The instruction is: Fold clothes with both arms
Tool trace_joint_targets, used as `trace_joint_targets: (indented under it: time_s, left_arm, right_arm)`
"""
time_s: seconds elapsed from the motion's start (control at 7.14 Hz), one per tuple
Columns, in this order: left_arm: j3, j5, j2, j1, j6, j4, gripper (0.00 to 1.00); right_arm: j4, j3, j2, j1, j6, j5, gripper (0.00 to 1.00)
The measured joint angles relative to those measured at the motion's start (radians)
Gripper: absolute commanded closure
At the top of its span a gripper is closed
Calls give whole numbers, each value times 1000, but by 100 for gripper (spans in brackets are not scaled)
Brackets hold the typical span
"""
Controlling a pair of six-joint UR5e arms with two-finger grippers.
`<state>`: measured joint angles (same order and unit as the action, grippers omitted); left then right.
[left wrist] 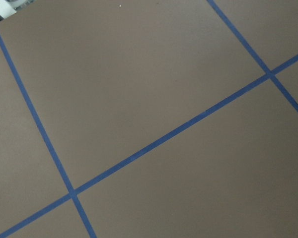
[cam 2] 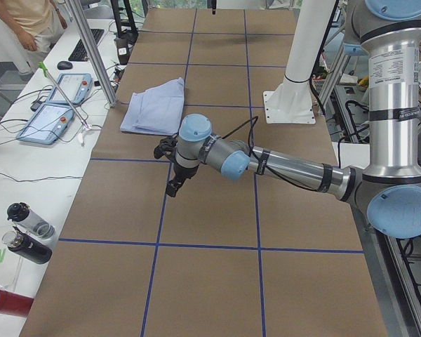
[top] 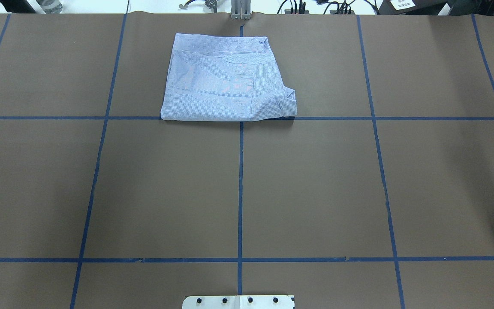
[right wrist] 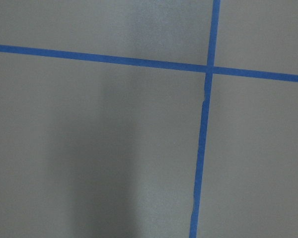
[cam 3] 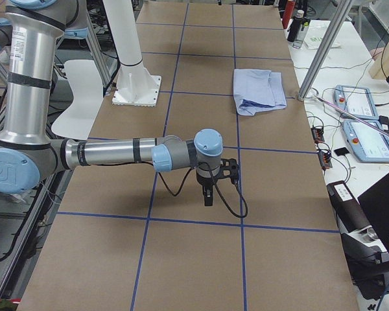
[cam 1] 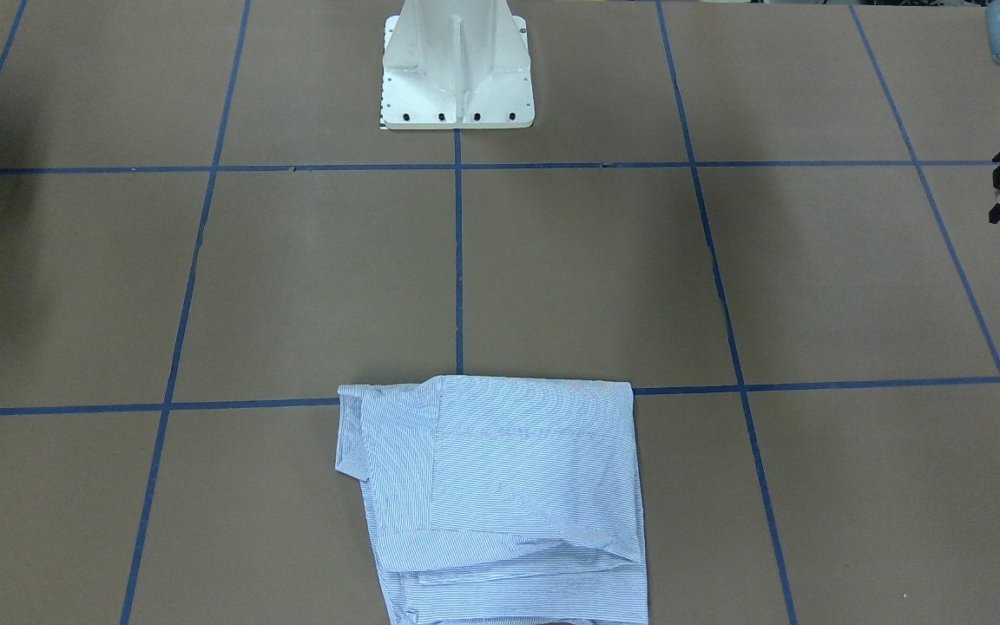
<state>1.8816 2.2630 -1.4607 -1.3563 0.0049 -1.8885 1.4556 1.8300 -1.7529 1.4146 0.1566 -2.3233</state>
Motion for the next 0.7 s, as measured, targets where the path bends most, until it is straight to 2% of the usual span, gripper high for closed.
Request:
trace_joint_targets:
  time_s: [0.42,0.7]
  left_arm:
    - [-56,5,1,-27,-55,1,1]
    - [-64,52,5,-36,-63,2,1]
  right_arm:
    - [-4,-5,-12,5,5,-26,1]
    - [-5,-15,-17,11,6,-48,1]
